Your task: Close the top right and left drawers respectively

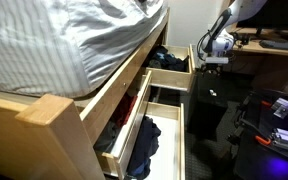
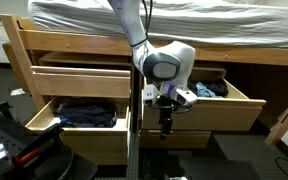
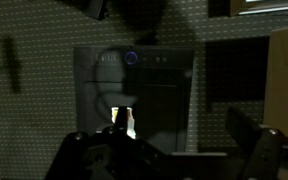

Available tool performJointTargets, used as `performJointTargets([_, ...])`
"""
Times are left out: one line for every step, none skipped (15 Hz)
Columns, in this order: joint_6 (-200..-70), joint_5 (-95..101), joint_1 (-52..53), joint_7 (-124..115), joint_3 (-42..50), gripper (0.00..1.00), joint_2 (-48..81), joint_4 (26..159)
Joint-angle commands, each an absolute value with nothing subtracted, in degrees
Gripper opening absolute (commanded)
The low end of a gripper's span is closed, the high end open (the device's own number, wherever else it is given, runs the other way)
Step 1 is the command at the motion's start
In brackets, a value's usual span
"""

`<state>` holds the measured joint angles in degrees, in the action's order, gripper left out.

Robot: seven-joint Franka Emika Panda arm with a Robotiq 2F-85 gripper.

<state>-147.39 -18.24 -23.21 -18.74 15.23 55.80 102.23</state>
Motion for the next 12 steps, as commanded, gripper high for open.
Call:
performJointTargets([-153.31, -22.01, -26.53, -15.11, 9.77, 1.0, 57.43, 97.88])
performJointTargets([-155.79, -23.29, -27.76, -12.41, 7.34, 1.0, 54.74, 100.48])
performJointTargets([-158.69, -24.11, -28.45, -10.02, 5.6, 1.0, 52.54, 102.96])
performJointTargets([-161.2, -24.67, -29.55, -6.72, 4.18, 1.0, 49.46, 106.81])
performJointTargets([-163.19, -25.54, -31.48, -3.74, 2.01, 1.0, 47.89, 108.27])
performJointTargets([-164.64, -26.74, -34.2, -0.6, -0.93, 1.0, 46.4, 109.67])
performJointTargets([-164.84, -27.99, -37.12, 2.34, -4.2, 1.0, 45.58, 109.85])
performJointTargets([-162.73, -29.28, -40.14, 4.58, -7.55, 1.0, 46.13, 107.98])
performJointTargets([-160.55, -30.39, -42.67, 6.45, -10.22, 1.0, 47.11, 106.12])
performJointTargets([-157.36, -30.78, -44.52, 7.64, -11.61, 1.0, 48.18, 104.76])
performJointTargets([-154.02, -30.41, -45.62, 8.18, -11.91, 1.0, 49.01, 103.56])
performJointTargets([-158.64, -29.29, -41.95, 5.23, -8.44, 1.0, 48.27, 105.3])
